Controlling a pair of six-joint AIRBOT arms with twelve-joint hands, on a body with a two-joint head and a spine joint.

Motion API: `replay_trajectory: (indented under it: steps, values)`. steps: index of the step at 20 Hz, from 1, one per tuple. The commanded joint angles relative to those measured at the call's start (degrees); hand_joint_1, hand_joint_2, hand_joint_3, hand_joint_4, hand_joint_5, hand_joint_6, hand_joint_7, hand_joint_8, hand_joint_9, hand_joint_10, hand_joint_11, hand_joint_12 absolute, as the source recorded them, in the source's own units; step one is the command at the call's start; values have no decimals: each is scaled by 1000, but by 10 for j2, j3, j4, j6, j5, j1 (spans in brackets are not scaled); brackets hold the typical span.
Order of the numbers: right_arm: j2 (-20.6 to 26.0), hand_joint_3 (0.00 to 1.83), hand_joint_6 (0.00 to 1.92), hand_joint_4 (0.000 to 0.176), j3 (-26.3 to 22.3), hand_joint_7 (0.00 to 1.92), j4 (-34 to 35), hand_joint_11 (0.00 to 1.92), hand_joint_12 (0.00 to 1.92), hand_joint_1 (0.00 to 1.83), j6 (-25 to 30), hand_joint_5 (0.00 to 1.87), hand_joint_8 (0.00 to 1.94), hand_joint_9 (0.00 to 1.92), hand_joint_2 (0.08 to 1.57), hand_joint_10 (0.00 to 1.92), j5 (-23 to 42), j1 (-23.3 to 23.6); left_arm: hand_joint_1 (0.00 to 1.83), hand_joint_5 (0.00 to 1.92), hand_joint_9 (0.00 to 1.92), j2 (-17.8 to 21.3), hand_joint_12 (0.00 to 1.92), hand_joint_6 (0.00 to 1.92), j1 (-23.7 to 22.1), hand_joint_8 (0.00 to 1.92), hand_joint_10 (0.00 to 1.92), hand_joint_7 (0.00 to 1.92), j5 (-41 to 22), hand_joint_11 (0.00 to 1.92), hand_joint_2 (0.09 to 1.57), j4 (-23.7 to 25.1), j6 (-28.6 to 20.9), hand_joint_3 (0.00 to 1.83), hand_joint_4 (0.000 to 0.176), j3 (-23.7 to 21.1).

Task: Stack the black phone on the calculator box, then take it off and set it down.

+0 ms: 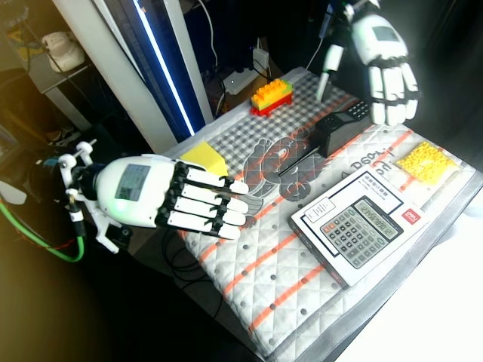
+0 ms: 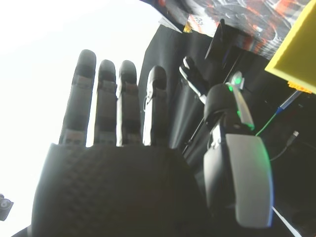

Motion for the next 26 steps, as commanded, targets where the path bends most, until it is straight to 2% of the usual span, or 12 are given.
replay_trajectory:
  steps: [1, 5, 6, 7, 8, 9, 10, 12, 18, 22, 23, 26]
  values:
    - [2, 1, 0, 126, 0, 345, 13, 274, 165, 362, 0, 374, 3, 288, 1242, 4, 68, 3, 788, 152, 270, -6, 438, 11, -11, 5, 6, 251, -33, 0, 798, 5, -1, 3, 176, 7]
    - [1, 2, 8, 104, 0, 351, 12, 259, 152, 363, 0, 402, 3, 286, 1249, 2, 68, 3, 803, 245, 331, -20, 484, 7, -16, 6, 8, 308, 8, 0, 831, 5, -1, 1, 153, 27]
    - [1, 3, 4, 105, 0, 349, 12, 254, 150, 361, 0, 396, 2, 282, 1252, 0, 68, 3, 823, 272, 340, -23, 427, 9, -17, 6, 7, 325, 14, 0, 853, 5, -1, 6, 131, 30]
    - [1, 2, 5, 112, 0, 357, 12, 261, 152, 340, 0, 402, 4, 288, 1251, 2, 68, 3, 856, 404, 384, -25, 453, 16, -18, 11, 12, 419, 21, 0, 920, 5, -1, 8, 73, 34]
    - [1, 2, 4, 115, 0, 356, 12, 262, 151, 339, 0, 403, 3, 290, 1252, 2, 68, 3, 918, 477, 427, -28, 500, 19, -19, 23, 22, 499, 26, 0, 973, 5, -1, 12, 64, 36]
    - [1, 6, 0, 88, 0, 331, 12, 266, 152, 341, 0, 391, 0, 292, 1263, 3, 68, 3, 1086, 718, 575, -30, 764, 30, -19, 61, 83, 714, 27, 20, 1076, 5, -1, 0, 0, 37]
    - [0, 8, 1, 67, 0, 322, 12, 282, 152, 302, 0, 392, 0, 302, 1273, 5, 68, 3, 1190, 936, 698, -31, 1148, 682, -19, 1072, 337, 805, 28, 65, 1140, 5, -1, 0, 0, 38]
    - [-1, 5, 3, 64, 0, 332, 12, 306, 150, 238, 0, 406, 2, 322, 1275, 7, 68, 3, 1206, 923, 534, -36, 1451, 930, -19, 1449, 1077, 767, 27, 64, 1186, 4, -1, 2, 0, 38]
    - [-1, 5, 7, 40, 0, 373, 12, 325, 153, 255, 3, 435, 8, 357, 1293, 12, 68, 2, 1352, 799, 757, -43, 1456, 1113, -21, 1073, 1469, 960, -2, 274, 1166, -6, -2, 3, 0, 37]
    - [-1, 1, 1, 48, 0, 365, 12, 325, 163, 214, 5, 428, 0, 351, 1293, 3, 68, 1, 1225, 851, 827, -19, 1464, 1071, -36, 1129, 1048, 981, -46, 628, 1147, 12, -23, 0, 0, 14]
    - [-1, 2, 0, 52, 0, 353, 12, 313, 159, 186, 5, 420, 0, 335, 1296, 0, 68, 1, 1340, 823, 860, -10, 1432, 1094, -40, 1077, 1238, 963, -57, 664, 1142, 24, -34, 1, 0, 5]
    - [-1, 0, 8, 45, 0, 367, 13, 322, 166, 272, 5, 448, 5, 348, 1282, 6, 68, -1, 1221, 922, 960, 10, 1258, 1007, -55, 1021, 669, 1009, -82, 689, 1121, 71, -65, 2, 0, -17]
